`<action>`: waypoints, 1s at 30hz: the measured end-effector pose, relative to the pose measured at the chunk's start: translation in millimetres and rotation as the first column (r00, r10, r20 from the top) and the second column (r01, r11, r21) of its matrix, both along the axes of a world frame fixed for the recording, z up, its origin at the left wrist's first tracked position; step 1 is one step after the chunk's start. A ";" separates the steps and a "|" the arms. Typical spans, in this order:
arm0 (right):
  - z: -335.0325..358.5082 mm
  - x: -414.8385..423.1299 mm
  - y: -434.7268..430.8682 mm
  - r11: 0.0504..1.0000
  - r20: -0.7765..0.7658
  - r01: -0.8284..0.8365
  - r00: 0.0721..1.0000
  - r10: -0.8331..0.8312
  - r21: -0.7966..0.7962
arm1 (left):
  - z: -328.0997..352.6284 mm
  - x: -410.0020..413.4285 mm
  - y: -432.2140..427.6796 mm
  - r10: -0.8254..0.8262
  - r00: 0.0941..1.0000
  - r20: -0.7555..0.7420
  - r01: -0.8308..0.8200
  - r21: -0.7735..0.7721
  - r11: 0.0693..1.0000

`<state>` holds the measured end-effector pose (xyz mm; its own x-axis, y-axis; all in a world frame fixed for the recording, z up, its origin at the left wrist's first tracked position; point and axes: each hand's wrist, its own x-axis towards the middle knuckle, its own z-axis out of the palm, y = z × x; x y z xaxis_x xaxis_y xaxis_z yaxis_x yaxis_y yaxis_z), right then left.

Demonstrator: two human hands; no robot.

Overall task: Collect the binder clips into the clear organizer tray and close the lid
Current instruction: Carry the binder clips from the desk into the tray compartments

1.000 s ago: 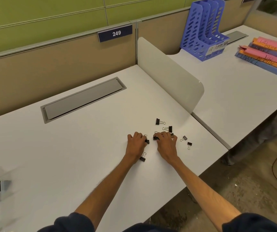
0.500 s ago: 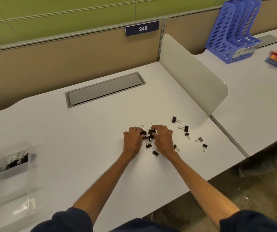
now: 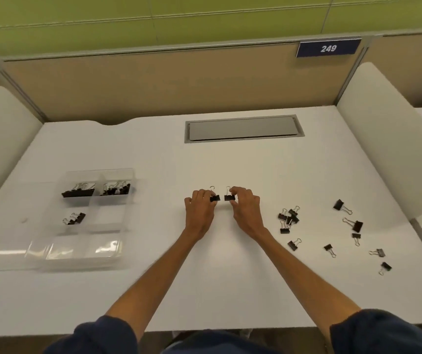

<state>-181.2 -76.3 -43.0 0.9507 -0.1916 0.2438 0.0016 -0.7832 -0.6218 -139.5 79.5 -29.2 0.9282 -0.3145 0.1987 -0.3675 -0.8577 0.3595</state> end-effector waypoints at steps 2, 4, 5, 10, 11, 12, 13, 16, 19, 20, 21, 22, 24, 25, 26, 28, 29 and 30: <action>3.5 12.9 20.9 0.999 0.006 -0.041 0.999 0.041 0.011 | 1.4 3.9 25.4 0.037 0.999 0.025 -0.038 0.028 0.999; 6.8 24.9 42.7 0.997 0.014 -0.075 0.997 0.075 0.013 | 2.6 9.3 50.7 0.057 0.996 0.062 -0.062 0.076 0.995; 8.6 30.7 53.6 0.995 0.018 -0.095 0.995 0.094 0.008 | 4.0 12.4 62.8 0.068 0.995 0.080 -0.075 0.096 0.993; 21.3 56.8 105.8 0.982 0.039 -0.187 0.982 0.187 -0.005 | 17.0 25.1 120.6 0.145 0.978 0.149 -0.163 0.117 0.980; 24.7 60.9 116.1 0.979 0.045 -0.202 0.978 0.202 -0.006 | 19.2 26.8 131.3 0.165 0.974 0.155 -0.184 0.117 0.976; 27.9 64.6 126.1 0.976 0.051 -0.216 0.975 0.216 -0.005 | 21.4 28.2 141.5 0.185 0.969 0.161 -0.204 0.114 0.972; 30.6 67.9 135.8 0.973 0.056 -0.230 0.972 0.230 -0.004 | 23.4 29.7 151.0 0.203 0.965 0.166 -0.222 0.108 0.969; 39.3 77.1 164.4 0.961 0.055 -0.277 0.959 0.277 -0.008 | 30.9 33.3 179.9 0.238 0.955 0.174 -0.256 0.089 0.963; 47.0 89.0 194.8 0.936 0.042 -0.348 0.936 0.350 -0.048 | 40.1 34.1 213.4 0.275 0.941 0.196 -0.297 0.098 0.950; 49.8 93.2 206.1 0.927 0.039 -0.371 0.927 0.373 -0.057 | 42.8 33.6 225.4 0.294 0.935 0.199 -0.318 0.097 0.943; 52.6 96.9 217.9 0.918 0.038 -0.391 0.918 0.394 -0.063 | 44.4 33.0 237.9 0.315 0.928 0.200 -0.338 0.092 0.937; 55.3 100.1 230.4 0.909 0.042 -0.412 0.909 0.415 -0.069 | 45.0 32.6 250.7 0.334 0.921 0.200 -0.356 0.085 0.931; 58.9 104.8 256.9 0.888 0.056 -0.455 0.887 0.458 -0.067 | 44.8 32.2 277.1 0.359 0.914 0.188 -0.379 0.083 0.922; 59.9 106.7 270.2 0.879 0.060 -0.474 0.877 0.476 -0.057 | 44.2 32.5 290.1 0.373 0.911 0.179 -0.392 0.087 0.916; 60.8 108.3 282.9 0.871 0.065 -0.488 0.869 0.491 -0.050 | 44.2 32.7 302.3 0.391 0.904 0.173 -0.409 0.087 0.908; 61.2 111.3 306.0 0.858 0.068 -0.511 0.856 0.513 -0.045 | 44.2 32.5 324.0 0.432 0.885 0.171 -0.449 0.073 0.891; 61.2 112.3 316.7 0.851 0.069 -0.523 0.849 0.524 -0.043 | 44.5 31.5 333.7 0.449 0.877 0.171 -0.465 0.066 0.883; 61.0 113.4 326.8 0.844 0.068 -0.535 0.841 0.537 -0.045 | 44.8 30.4 342.7 0.462 0.870 0.173 -0.478 0.063 0.876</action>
<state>-67.9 250.5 18.0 0.8823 0.3487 0.3161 0.4707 -0.6609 -0.5846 -109.1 422.2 15.6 0.9335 0.1260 0.3358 0.0460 -0.9706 0.2363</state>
